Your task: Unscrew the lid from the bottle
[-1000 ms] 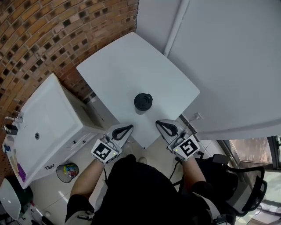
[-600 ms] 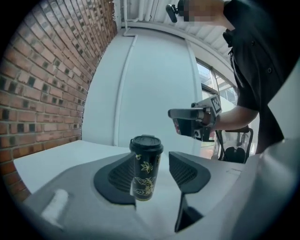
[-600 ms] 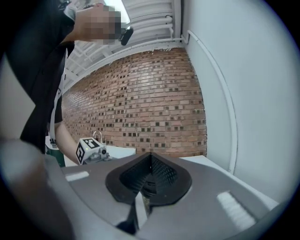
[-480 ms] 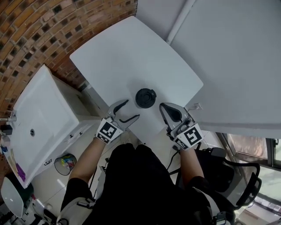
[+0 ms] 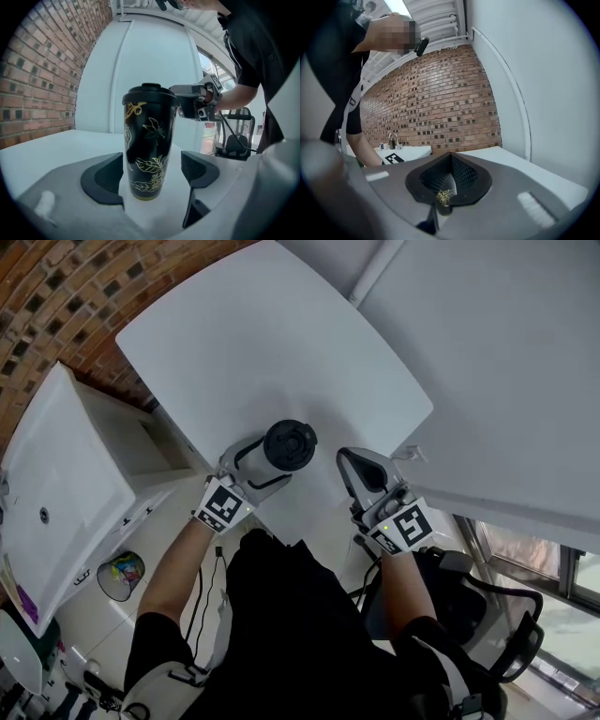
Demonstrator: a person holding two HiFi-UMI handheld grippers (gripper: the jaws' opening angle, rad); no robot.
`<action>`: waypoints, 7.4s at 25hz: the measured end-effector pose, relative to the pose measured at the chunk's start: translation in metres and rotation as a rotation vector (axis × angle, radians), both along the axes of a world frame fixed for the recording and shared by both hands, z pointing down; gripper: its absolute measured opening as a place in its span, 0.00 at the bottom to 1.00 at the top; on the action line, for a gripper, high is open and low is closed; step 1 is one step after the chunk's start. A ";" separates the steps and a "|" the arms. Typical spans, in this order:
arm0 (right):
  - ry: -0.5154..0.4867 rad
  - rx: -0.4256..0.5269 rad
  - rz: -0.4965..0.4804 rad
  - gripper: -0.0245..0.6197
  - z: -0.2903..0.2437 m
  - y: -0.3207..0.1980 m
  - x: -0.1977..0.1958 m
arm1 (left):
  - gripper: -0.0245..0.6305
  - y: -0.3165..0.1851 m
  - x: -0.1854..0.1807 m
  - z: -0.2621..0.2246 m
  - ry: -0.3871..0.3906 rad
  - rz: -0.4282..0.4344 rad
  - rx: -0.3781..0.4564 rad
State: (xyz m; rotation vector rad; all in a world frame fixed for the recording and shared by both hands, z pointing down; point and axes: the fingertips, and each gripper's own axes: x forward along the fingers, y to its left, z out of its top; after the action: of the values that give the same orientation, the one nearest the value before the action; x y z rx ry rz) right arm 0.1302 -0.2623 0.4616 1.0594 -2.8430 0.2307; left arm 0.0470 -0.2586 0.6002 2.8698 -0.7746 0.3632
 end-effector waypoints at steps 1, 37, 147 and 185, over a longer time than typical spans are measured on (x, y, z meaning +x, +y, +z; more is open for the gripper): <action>0.003 -0.008 0.001 0.05 0.005 -0.001 0.002 | 0.65 0.000 0.004 0.003 0.002 0.002 -0.007; 0.030 0.059 -0.135 0.74 0.042 -0.014 -0.108 | 0.62 -0.017 0.020 0.018 0.063 -0.021 -0.028; -0.337 -0.167 -0.238 0.76 0.012 -0.032 -0.040 | 0.64 -0.016 0.018 0.023 0.028 -0.030 -0.064; -0.419 -0.021 -0.086 0.76 -0.083 0.151 -0.065 | 0.64 0.149 -0.121 -0.126 0.166 -0.100 -0.030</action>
State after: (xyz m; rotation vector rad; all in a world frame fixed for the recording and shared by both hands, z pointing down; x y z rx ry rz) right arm 0.0648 -0.1113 0.3783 0.9799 -3.2334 0.5312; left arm -0.0741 -0.1093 0.4738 2.7767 -0.8687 0.1216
